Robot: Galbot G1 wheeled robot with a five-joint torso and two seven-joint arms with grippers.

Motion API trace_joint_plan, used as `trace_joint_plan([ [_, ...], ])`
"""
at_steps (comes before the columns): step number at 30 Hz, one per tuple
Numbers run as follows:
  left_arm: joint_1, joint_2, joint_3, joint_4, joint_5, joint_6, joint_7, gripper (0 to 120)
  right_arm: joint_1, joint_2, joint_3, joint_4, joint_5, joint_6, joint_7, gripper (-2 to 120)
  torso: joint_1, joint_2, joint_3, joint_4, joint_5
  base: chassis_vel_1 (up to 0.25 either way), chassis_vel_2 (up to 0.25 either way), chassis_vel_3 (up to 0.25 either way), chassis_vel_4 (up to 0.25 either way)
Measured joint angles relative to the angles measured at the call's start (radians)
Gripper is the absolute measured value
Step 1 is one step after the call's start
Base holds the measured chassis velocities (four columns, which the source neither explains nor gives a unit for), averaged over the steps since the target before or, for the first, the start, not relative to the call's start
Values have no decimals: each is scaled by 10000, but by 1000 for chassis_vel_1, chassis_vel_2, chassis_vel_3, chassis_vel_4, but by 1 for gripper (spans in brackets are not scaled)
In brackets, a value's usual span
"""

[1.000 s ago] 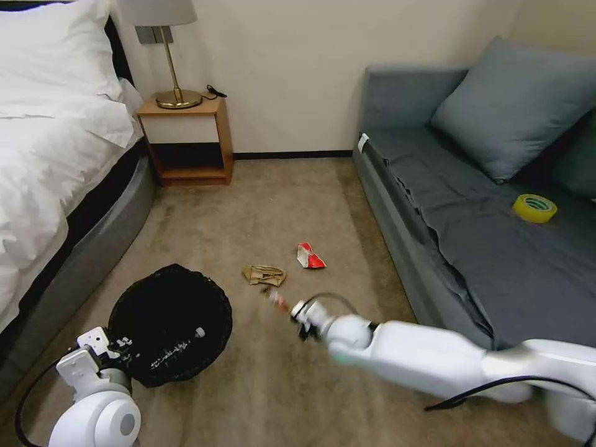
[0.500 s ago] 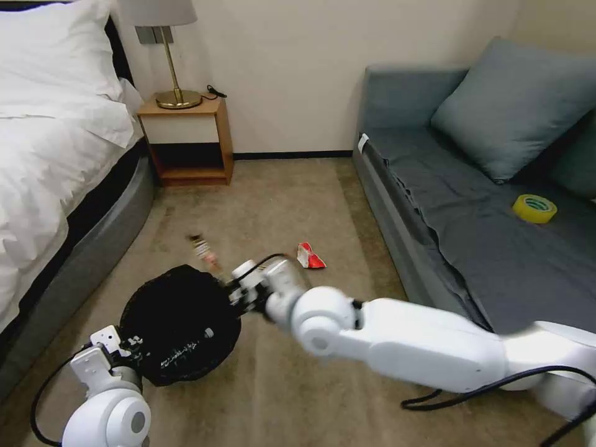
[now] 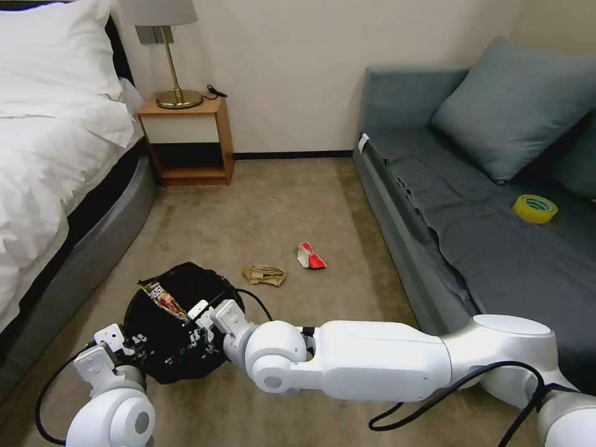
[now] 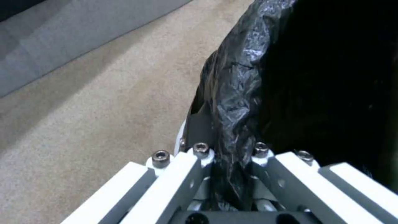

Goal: Pick up the trash bin, then pick up the garbage on the floor and place it into the trash bin.

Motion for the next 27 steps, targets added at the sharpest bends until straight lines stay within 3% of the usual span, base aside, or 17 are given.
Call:
trace_joint_plan([
  [1, -7, 6, -15, 0, -1, 0, 0, 3, -3, -39, 0, 22, -16, -5, -11, 32, 0, 0, 0, 0, 0, 0, 0, 0, 0],
  [3, -7, 6, -15, 0, -1, 0, 0, 3, -3, -39, 0, 22, -16, -5, -11, 32, 0, 0, 0, 0, 0, 0, 0, 0, 0],
  [5, -12, 24, -40, 0, -14, 0, 0, 3, -25, -151, 16, 124, -33, -19, -30, 45, 0, 0, 0, 0, 0, 0, 0, 0, 0],
  [8, -12, 32, -52, -1, -29, -1, 0, 3, -32, -212, 91, 194, -91, -20, -23, 54, 0, -1, 0, 0, 1, 0, 0, 0, 0],
  [10, -12, 47, -85, -5, -66, -4, 0, 3, -38, -385, 461, 324, -485, 43, -82, 64, 1, -1, 0, 1, 1, 0, 0, 0, 0],
  [16, -24, 120, -170, -10, -153, -51, 31, 3, -168, -1197, 1847, 582, -1737, 661, -750, 79, 0, 0, 0, 4, 3, 0, 0, 0, 0],
  [17, -30, 165, -197, -19, -187, -92, 87, 3, -381, -1860, 2697, 740, -2323, 1242, -1264, 85, 0, 0, 0, -1, 2, 0, 0, 0, 0],
  [19, -32, 198, -204, -28, -207, -129, 141, 3, -679, -2328, 3415, 910, -2676, 1646, -1619, 92, 1, 0, 0, -3, 4, 0, 0, 0, 0],
  [20, -27, 236, -207, -33, -218, -154, 209, 3, -1316, -2887, 4649, 1184, -3239, 2153, -2077, 98, 0, 0, 0, -1, 4, 0, 0, 0, 0],
  [21, -27, 236, -207, -33, -218, -154, 209, 3, -1316, -2887, 4649, 1184, -3239, 2153, -2077, 98, 0, 0, 0, -1, 4, 0, 0, 0, 0],
  [25, -8, 301, -196, -17, -216, -192, 303, 3, -3639, -3969, 7872, 2261, -4792, 2716, -2739, 100, -1, 1, -2, -3, 4, 0, 0, 0, 0],
  [27, -16, 306, -182, -8, -216, -200, 328, 3, -4131, -4130, 8452, 2518, -5062, 2808, -2723, 100, 0, 0, 0, -3, 3, 0, 0, 0, 0],
])
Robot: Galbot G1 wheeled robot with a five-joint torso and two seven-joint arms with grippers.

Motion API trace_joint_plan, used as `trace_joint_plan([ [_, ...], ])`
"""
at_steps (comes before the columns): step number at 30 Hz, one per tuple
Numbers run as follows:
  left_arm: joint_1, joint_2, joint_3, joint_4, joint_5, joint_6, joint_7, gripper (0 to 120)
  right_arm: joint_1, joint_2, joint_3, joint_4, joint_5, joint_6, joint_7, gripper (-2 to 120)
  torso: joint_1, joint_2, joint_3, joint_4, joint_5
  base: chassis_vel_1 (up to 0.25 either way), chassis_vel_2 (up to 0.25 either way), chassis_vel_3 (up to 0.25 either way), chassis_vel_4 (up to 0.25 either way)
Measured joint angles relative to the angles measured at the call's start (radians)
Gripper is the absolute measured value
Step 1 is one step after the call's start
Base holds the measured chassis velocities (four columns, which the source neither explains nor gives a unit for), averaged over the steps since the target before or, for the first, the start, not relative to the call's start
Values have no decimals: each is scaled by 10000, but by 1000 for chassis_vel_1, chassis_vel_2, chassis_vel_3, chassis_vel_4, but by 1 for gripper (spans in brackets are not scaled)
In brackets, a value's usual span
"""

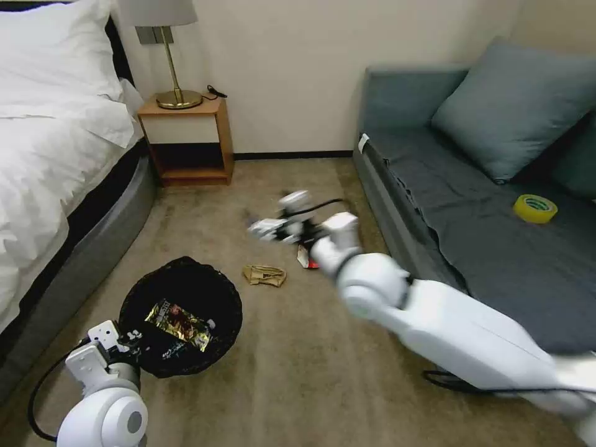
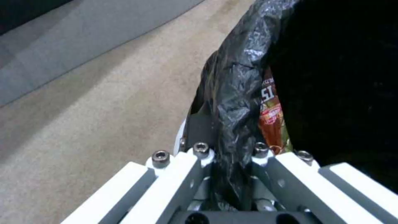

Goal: Pick up the trash bin, then pick up the garbage on the floor and place it into the trash bin.

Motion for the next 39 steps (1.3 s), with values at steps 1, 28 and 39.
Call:
trace_joint_plan([
  [1, -4, 6, 20, 5, 0, -4, 16, 3, -779, -180, 802, 369, -407, 134, 50, 100, 0, 0, 0, -2, 4, 0, 0, 0, 0],
  [28, 24, 142, 105, -108, 17, -139, 175, 3, -9402, 4054, 5187, 2322, -5882, 2004, -229, 100, -1, 1, 0, 4, -3, 0, 0, 0, 0],
  [39, -112, 172, 79, 39, 4, -140, 177, 3, -9200, 3961, 4968, 1973, -5878, 2078, -368, 100, -1, 1, 0, 4, -2, -92, 108, 103, -106],
])
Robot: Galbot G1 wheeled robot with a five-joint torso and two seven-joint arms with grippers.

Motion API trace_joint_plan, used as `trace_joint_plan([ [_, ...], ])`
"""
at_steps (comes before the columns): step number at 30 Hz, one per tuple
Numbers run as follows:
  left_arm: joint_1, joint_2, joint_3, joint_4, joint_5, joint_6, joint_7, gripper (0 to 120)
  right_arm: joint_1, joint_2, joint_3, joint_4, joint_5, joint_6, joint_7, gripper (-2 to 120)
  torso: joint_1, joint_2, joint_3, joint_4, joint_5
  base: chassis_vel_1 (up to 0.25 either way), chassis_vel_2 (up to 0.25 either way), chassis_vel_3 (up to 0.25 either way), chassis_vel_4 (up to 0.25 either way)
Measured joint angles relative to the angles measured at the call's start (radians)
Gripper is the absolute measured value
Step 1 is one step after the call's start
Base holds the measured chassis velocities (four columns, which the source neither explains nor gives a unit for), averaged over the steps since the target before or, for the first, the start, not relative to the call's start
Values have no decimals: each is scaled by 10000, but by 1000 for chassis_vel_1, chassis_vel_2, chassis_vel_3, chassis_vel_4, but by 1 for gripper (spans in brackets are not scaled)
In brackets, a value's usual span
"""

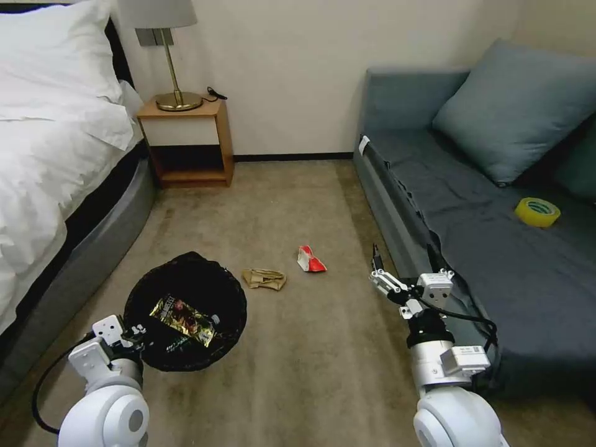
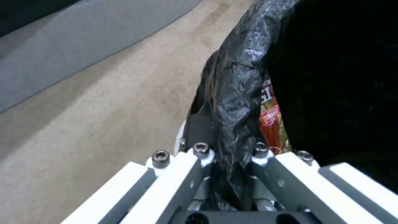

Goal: Pick up the trash bin, then pick up the garbage on the floor and place it into the trash bin.

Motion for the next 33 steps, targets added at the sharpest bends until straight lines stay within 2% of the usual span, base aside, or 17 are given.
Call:
trace_joint_plan([
  [13, -168, 7, -138, 196, -97, -1, 0, 3, 281, -70, -142, -247, 97, -29, -29, 100, 1, -1, 1, -1, 1, -188, 192, 195, -195],
  [33, -260, -25, -347, 255, -206, -4, -22, 3, 752, -245, -368, -659, 247, -116, -130, 100, 1, -1, 1, 0, 0, -135, 129, 138, -123],
])
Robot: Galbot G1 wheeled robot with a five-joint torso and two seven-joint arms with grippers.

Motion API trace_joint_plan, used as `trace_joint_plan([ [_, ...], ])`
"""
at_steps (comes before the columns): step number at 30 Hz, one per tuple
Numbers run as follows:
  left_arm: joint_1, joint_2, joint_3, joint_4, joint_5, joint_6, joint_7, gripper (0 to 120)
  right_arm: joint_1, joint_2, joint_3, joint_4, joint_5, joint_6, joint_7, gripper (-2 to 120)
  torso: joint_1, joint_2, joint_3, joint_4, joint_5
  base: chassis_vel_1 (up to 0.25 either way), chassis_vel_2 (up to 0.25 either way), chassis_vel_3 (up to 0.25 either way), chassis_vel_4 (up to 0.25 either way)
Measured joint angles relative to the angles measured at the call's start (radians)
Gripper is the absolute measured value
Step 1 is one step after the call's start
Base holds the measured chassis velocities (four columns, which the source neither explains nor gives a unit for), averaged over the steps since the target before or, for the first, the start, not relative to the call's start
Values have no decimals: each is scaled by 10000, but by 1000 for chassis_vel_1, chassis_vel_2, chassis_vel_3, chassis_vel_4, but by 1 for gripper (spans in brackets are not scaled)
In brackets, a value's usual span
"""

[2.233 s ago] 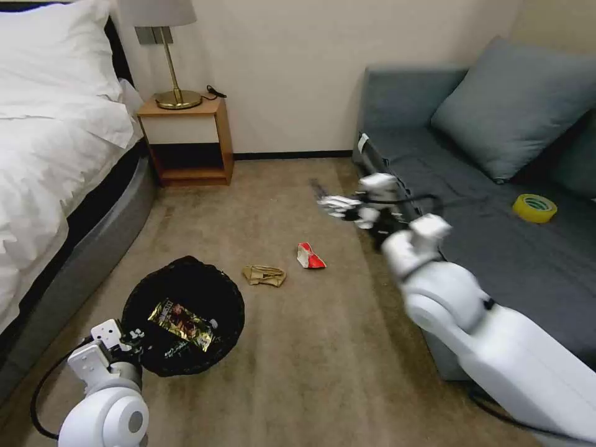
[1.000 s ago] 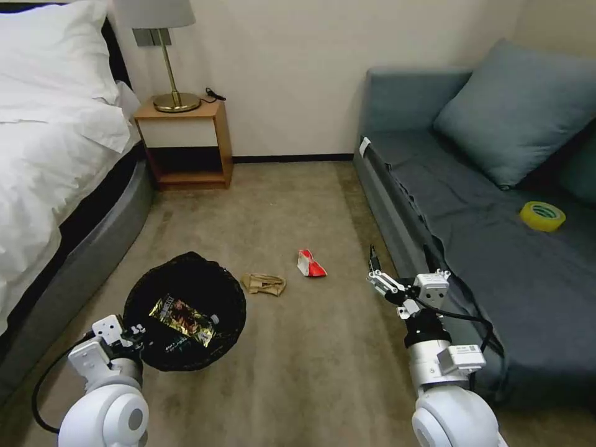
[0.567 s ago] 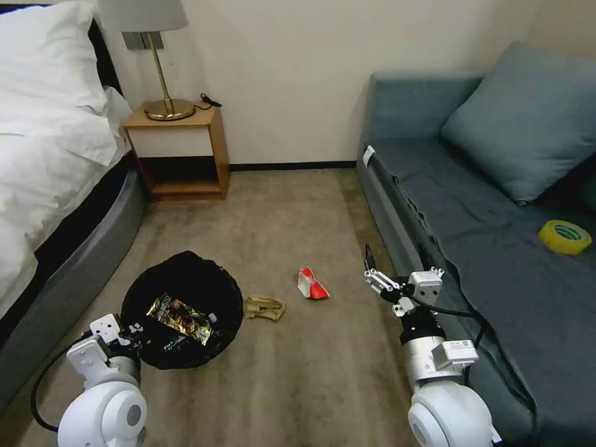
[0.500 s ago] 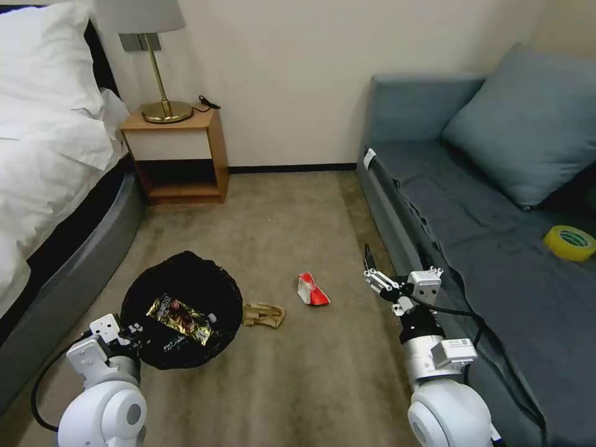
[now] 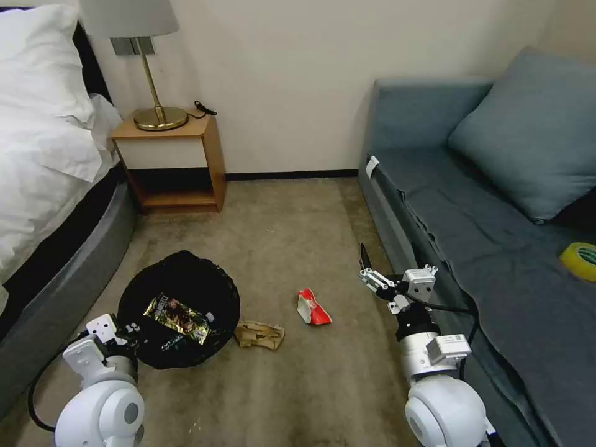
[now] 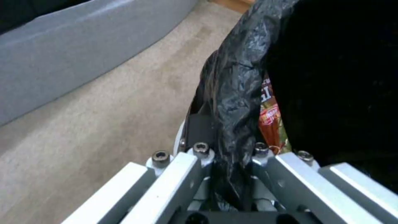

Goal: Pick up the trash bin, then pick up the garbage on the floor and place it into the trash bin.

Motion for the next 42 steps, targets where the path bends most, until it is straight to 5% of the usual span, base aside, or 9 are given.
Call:
trace_joint_plan([
  [9, -17, 22, -74, 60, -51, 0, -2, 3, 401, -264, -304, -220, 74, -89, -214, 100, 0, 0, 0, -1, 0, -125, 122, 128, -124],
  [18, -6, 28, -134, 178, -39, 0, -7, 3, 2131, -1159, -1608, -970, 1480, -1089, 0, 100, 0, 0, -2, -2, 2, -9, 2, 5, -5],
  [22, 1, 25, -132, 230, 60, 0, -12, 3, 4068, -2081, -3228, -1767, 3760, -2652, 772, 100, 0, 0, -1, 3, -1, 0, 0, 0, 0],
  [31, 63, 43, -229, 304, 172, 0, -27, 3, 6388, -2545, -5524, -3217, 8116, -5692, 1899, 100, 0, -1, 0, 0, 0, 0, 0, 0, 0],
  [42, 32, 61, -339, 378, 168, 8, -27, 3, 8012, -2124, -7432, -5331, 9065, -6502, 1939, 100, 0, 0, 0, -1, 1, 0, 0, 0, 0],
])
